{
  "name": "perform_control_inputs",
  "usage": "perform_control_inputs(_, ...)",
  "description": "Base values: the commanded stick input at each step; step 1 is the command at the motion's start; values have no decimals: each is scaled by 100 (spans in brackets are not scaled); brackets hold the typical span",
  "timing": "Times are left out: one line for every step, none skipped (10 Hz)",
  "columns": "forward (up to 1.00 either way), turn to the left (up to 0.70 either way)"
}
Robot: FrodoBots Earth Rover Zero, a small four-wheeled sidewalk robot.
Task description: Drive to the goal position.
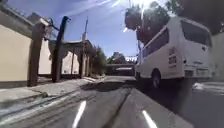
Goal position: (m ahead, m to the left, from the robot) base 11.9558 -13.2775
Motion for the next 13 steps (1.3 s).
perform_control_inputs(100, 11)
perform_control_inputs(100, 7)
perform_control_inputs(100, 0)
perform_control_inputs(100, 2)
perform_control_inputs(100, -25)
perform_control_inputs(100, -40)
perform_control_inputs(100, -40)
perform_control_inputs(100, -5)
perform_control_inputs(100, 10)
perform_control_inputs(100, 11)
perform_control_inputs(100, 11)
perform_control_inputs(100, 19)
perform_control_inputs(100, 10)
